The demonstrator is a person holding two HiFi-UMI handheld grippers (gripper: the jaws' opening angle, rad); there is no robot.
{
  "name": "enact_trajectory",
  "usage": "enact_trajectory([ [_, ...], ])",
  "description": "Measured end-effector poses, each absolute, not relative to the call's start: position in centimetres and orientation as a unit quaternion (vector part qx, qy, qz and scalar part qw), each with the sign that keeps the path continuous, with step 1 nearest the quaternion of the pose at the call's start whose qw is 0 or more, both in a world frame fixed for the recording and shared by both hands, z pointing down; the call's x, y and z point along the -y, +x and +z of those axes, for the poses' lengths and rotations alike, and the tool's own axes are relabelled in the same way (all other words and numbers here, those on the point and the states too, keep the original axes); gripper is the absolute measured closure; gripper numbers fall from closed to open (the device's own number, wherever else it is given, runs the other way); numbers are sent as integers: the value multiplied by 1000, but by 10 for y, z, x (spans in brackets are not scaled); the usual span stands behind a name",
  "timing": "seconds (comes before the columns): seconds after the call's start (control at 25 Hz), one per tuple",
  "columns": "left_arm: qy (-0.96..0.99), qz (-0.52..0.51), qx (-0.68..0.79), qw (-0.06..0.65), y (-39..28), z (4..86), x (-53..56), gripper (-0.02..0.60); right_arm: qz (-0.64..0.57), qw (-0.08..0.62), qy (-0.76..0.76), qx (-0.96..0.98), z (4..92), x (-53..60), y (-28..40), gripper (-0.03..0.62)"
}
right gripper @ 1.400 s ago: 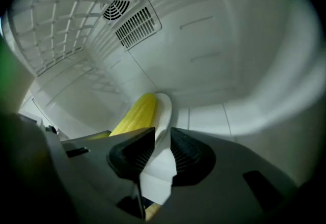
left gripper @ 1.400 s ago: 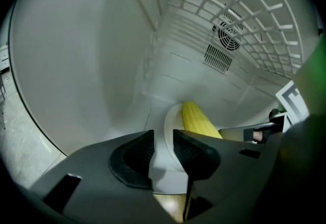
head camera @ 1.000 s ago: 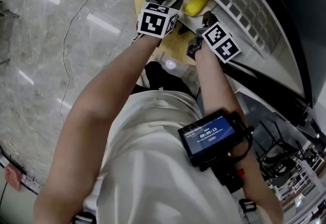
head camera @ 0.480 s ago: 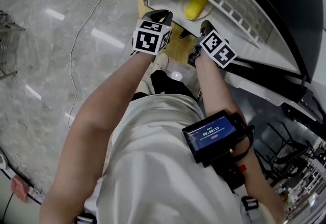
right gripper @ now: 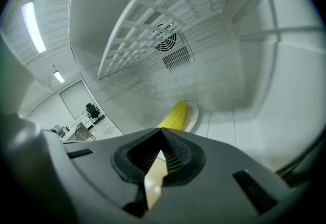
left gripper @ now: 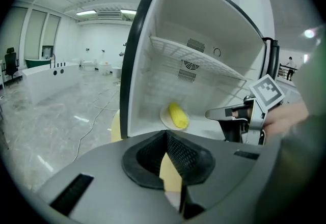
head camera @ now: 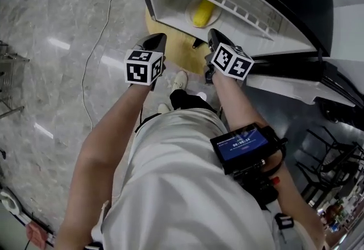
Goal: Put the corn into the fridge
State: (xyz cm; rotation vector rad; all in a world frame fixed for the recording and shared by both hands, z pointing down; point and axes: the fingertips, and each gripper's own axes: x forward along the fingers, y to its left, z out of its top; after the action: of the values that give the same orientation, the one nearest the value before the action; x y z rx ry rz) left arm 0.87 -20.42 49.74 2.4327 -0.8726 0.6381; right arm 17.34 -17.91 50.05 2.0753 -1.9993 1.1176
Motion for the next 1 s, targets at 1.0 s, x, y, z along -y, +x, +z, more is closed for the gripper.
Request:
enact_trajectory([
  [1.0,927,145,282,201,-53,422,92,574,281,7,561,779,416,81,84,586],
])
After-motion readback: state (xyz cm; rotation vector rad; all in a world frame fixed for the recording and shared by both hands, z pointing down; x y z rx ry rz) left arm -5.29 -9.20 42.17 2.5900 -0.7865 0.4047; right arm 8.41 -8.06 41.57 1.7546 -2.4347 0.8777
